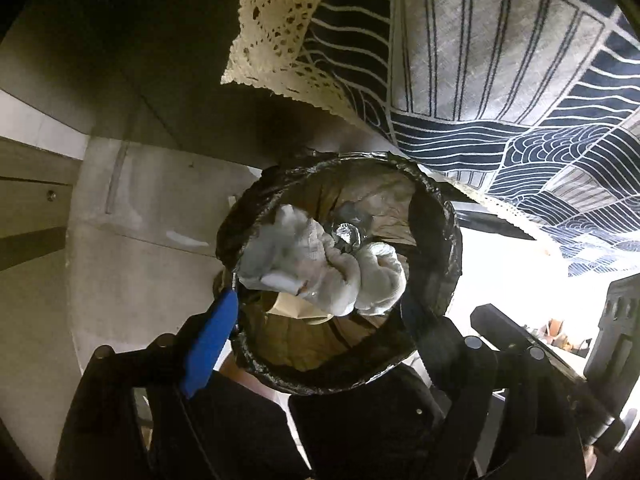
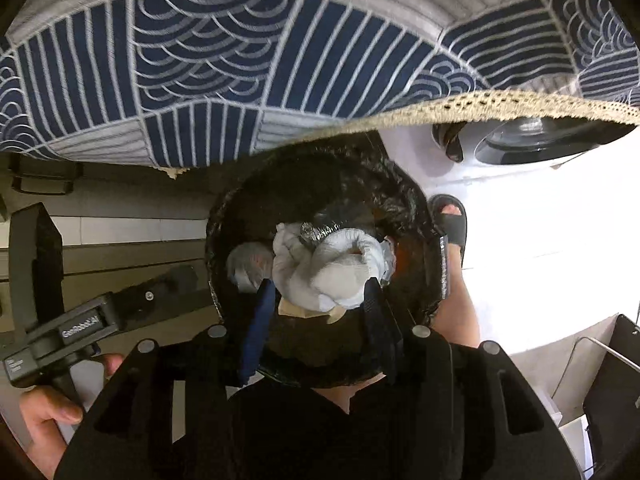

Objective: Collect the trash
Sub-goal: 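Open both grippers over the black bin, dropping cup and tissue, then raise both grippers from the bin back over the table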

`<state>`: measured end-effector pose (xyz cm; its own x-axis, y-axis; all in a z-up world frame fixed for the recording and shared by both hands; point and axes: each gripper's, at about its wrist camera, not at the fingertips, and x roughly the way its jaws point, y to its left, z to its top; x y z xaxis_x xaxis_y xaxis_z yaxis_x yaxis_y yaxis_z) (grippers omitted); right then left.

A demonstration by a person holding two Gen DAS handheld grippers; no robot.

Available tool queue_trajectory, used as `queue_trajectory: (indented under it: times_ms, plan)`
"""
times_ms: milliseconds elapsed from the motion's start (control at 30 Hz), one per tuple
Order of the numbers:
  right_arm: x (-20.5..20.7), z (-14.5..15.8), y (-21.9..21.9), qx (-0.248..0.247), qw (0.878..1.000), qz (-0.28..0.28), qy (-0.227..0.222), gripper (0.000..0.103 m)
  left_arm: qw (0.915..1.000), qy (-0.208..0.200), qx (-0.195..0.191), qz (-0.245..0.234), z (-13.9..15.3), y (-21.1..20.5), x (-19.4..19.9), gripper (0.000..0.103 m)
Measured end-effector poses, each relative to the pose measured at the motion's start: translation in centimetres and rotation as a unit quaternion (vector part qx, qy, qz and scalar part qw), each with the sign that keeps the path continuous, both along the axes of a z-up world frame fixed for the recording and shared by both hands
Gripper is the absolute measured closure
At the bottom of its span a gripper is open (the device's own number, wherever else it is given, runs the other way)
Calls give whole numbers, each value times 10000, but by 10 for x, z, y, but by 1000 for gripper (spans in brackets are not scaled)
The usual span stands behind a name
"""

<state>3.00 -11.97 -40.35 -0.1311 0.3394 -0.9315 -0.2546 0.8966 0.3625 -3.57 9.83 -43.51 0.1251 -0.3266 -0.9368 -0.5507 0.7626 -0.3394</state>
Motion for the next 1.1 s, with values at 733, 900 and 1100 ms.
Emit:
queue_trajectory:
  times_ms: [733, 900, 1100]
  plan:
    - [4, 134, -1, 127, 9902, 264, -1364, 31, 9921, -1041, 392, -588, 121, -3, -5, 17]
    - [0, 175, -9, 177, 9831, 247, -1806, 22, 9879, -1271, 538, -713, 151, -7, -12, 11]
    - [-5, 219, -20, 331, 9749, 202, -2193, 19, 9825, -1524, 619, -872, 188, -5, -20, 11]
